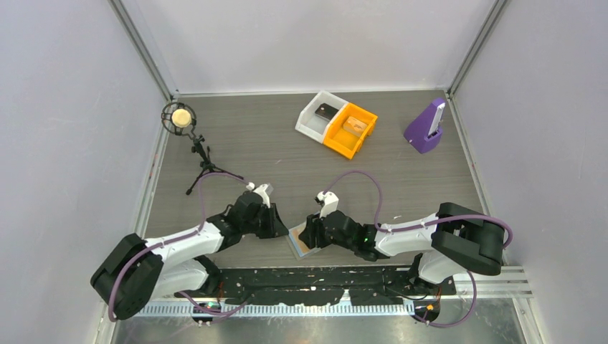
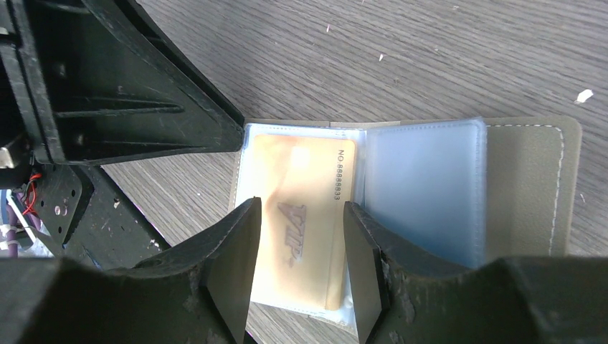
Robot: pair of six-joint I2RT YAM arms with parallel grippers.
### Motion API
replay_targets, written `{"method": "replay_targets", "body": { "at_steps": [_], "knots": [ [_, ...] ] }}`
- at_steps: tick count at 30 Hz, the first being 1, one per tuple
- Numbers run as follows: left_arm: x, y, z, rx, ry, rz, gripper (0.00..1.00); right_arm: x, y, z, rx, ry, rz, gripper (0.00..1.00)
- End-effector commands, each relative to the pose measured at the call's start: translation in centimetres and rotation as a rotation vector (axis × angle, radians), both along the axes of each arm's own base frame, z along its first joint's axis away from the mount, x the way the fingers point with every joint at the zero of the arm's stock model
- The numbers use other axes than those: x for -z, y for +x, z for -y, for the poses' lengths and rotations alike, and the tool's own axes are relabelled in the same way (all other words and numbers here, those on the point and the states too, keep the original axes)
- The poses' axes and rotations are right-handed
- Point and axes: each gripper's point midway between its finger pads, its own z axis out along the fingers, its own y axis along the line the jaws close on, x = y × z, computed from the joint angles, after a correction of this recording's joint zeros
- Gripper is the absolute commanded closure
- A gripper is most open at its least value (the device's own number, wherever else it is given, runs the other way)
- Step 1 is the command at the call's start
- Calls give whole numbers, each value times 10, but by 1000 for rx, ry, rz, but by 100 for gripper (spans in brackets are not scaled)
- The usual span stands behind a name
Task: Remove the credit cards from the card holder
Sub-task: Remove the credit card from the card holder.
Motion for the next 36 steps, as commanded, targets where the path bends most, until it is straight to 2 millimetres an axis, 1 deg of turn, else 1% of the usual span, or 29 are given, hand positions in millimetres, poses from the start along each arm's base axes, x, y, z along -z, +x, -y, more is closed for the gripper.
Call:
{"method": "replay_targets", "body": {
  "at_steps": [1,7,16,23,28,36],
  "knots": [
    [-9,11,9,-4,-13,35,81,22,-11,15,-12,-69,-52,46],
    [-6,14,9,-6,3,29,81,20,-11,14,-13,-64,-51,46],
    [-4,16,16,10,2,15,82,20,-12,13,-19,-58,-54,45],
    [2,9,6,-8,54,-6,82,20,-12,13,-18,-56,-55,45],
    [6,10,2,-24,70,-5,82,19,-12,13,-18,-54,-54,45],
    [12,7,7,-19,73,-44,82,19,-12,12,-17,-53,-59,45]
  ]
}}
